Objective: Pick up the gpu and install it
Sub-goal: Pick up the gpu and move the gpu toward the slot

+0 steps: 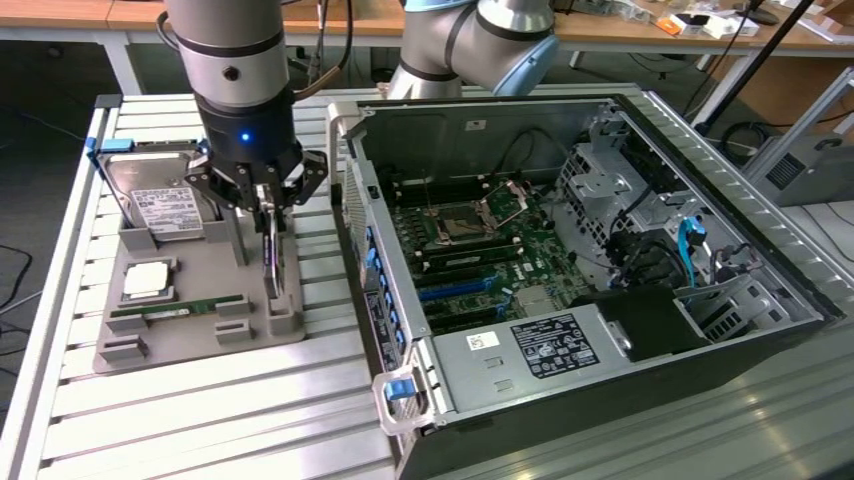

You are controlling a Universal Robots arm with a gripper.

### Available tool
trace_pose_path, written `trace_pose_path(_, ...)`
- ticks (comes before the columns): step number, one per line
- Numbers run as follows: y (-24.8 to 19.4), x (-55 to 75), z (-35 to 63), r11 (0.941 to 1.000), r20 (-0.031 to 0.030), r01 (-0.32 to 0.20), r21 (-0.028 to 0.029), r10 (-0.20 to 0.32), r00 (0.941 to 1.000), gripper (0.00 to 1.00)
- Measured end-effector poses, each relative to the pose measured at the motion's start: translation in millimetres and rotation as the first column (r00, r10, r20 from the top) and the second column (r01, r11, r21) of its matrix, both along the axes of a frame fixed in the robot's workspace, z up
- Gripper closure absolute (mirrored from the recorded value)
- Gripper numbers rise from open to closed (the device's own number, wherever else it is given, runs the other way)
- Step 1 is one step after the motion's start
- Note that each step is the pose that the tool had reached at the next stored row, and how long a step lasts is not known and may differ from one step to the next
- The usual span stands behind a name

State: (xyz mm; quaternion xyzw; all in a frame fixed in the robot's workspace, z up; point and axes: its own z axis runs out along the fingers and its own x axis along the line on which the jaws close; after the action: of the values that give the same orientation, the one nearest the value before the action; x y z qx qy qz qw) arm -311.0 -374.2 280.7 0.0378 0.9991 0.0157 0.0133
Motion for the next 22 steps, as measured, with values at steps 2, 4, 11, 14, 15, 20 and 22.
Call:
trace_pose_path(2,0.0,0.0,0.5,1.0,0.0,0.0,0.0,0.0,1.0,0.73)
trace_pose_path(4,0.0,0.0,0.9,1.0,0.0,0.0,0.0,0.0,1.0,0.73)
trace_pose_path(11,0.0,0.0,2.4,1.0,0.0,0.0,0.0001,0.0,1.0,0.73)
trace_pose_path(14,0.0,0.0,2.9,1.0,0.0,0.0,0.0,0.0,1.0,0.73)
trace_pose_path(15,0.0,0.0,3.2,1.0,0.0,0.0,0.0,0.0,1.0,0.73)
trace_pose_path(20,0.0,0.0,3.9,1.0,0.0,0.0,0.0001,0.0,1.0,0.73)
trace_pose_path(22,0.0,0.0,4.2,1.0,0.0,0.0,0.0,0.0,1.0,0.73)
